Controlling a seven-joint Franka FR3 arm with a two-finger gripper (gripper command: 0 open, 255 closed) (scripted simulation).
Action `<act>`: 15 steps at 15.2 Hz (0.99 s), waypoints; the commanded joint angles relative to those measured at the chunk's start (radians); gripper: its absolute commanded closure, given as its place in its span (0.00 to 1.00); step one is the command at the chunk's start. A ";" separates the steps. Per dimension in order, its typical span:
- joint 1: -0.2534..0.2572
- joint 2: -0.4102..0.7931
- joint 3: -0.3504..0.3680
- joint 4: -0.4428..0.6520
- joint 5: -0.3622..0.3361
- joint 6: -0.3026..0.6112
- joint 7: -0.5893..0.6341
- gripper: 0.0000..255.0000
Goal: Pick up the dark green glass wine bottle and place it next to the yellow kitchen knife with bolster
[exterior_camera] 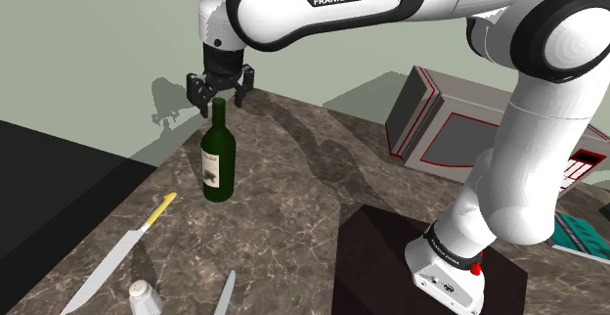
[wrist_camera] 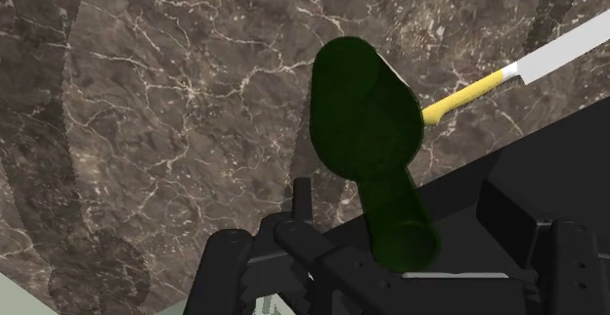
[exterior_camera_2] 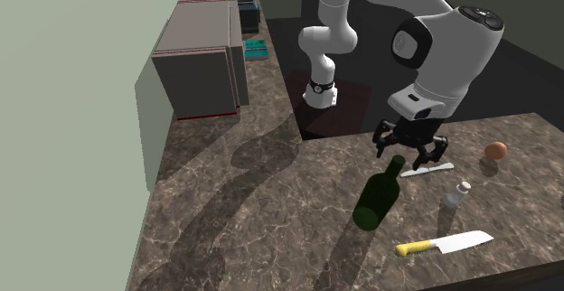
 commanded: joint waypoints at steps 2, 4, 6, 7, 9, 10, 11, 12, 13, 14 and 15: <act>0.000 0.000 0.000 0.000 0.000 0.000 0.000 0.00; 0.001 -0.008 0.002 0.023 0.004 -0.030 -0.003 0.00; 0.005 -0.019 0.005 0.074 0.010 -0.092 -0.008 0.00; 0.007 -0.022 0.007 0.097 0.011 -0.117 -0.009 0.00; 0.007 -0.022 0.007 0.097 0.011 -0.117 -0.009 0.00; 0.007 -0.022 0.007 0.097 0.011 -0.117 -0.009 0.00; 0.007 -0.022 0.007 0.097 0.011 -0.117 -0.009 0.00; 0.007 -0.022 0.007 0.097 0.011 -0.117 -0.009 0.00; 0.007 -0.022 0.007 0.097 0.011 -0.117 -0.009 0.00; 0.007 -0.022 0.007 0.097 0.011 -0.117 -0.009 0.00; 0.007 -0.022 0.007 0.097 0.011 -0.117 -0.009 0.00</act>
